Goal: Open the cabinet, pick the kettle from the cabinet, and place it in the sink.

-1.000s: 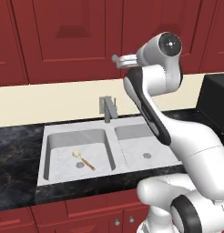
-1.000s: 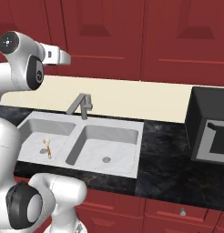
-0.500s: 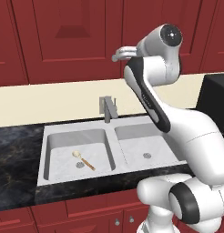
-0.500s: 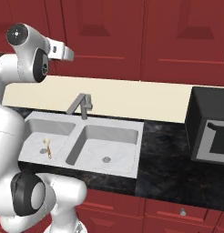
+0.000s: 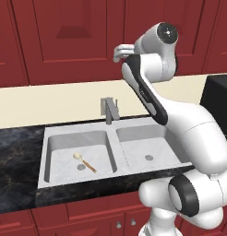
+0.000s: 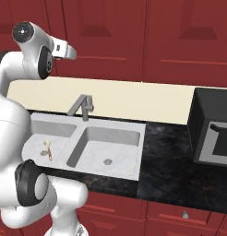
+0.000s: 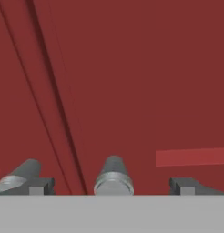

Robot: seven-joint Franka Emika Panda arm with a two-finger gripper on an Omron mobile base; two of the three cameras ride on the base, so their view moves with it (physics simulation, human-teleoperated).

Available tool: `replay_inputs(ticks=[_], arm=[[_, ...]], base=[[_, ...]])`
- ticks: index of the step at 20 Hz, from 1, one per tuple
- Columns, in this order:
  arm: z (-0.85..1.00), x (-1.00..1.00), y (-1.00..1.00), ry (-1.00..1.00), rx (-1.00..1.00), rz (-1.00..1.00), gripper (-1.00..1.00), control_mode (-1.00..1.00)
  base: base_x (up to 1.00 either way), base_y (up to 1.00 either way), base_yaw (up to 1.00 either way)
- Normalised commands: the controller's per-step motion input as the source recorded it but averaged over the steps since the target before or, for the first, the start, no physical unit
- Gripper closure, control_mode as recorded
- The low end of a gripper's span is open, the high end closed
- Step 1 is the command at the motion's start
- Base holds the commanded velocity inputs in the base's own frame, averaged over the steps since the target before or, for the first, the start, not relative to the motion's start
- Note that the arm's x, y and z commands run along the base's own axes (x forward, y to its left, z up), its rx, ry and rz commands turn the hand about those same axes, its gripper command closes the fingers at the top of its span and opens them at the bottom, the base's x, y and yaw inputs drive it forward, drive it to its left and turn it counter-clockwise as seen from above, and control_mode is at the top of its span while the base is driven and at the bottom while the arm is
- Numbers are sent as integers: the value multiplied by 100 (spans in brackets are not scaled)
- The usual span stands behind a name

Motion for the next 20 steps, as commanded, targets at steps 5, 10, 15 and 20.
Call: replay_inputs(ticks=[5,10,15,20], arm=[[-2,20,10,7,1,0,-100,-100],[-3,13,3,6,2,0,-100,-100],[-10,5,0,1,2,-2,-100,-100],[-12,0,3,1,2,-4,-100,-100]], base=[[0,0,0],[0,0,0],[0,0,0],[0,0,0]])
